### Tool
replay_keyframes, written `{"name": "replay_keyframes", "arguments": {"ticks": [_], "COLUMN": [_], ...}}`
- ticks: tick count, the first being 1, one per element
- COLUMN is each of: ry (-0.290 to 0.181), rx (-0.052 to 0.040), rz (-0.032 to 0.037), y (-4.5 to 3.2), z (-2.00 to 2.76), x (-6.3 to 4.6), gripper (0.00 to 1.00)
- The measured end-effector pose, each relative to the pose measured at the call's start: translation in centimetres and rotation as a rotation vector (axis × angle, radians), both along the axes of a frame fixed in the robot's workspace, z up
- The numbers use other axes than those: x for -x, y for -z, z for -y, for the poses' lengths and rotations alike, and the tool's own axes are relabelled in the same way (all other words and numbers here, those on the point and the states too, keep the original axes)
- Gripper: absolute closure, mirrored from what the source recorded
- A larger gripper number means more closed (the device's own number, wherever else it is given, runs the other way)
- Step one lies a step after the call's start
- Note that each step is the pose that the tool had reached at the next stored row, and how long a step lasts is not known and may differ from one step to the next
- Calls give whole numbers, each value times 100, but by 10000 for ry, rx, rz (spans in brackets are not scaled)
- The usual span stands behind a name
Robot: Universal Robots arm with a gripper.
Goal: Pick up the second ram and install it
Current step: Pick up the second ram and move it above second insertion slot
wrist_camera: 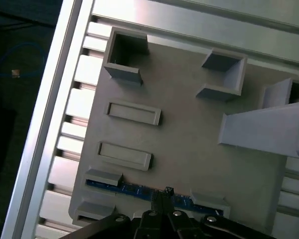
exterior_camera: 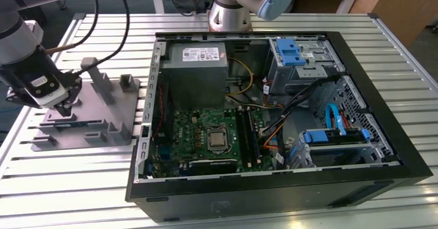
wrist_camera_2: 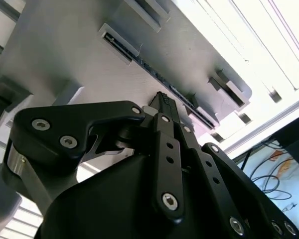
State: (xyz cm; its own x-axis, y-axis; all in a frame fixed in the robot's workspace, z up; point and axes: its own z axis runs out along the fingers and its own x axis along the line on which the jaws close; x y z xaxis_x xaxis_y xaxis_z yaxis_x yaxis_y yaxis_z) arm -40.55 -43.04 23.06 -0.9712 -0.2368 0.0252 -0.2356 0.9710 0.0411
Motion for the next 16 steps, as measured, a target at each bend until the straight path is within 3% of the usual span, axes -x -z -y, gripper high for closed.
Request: {"name": "replay_keyframes", "arguments": {"ticks": [16], "ry": [-2912], "rx": [0], "rz": [0], "y": [4], "z": [0], "x": [0], "gripper": [90]}}
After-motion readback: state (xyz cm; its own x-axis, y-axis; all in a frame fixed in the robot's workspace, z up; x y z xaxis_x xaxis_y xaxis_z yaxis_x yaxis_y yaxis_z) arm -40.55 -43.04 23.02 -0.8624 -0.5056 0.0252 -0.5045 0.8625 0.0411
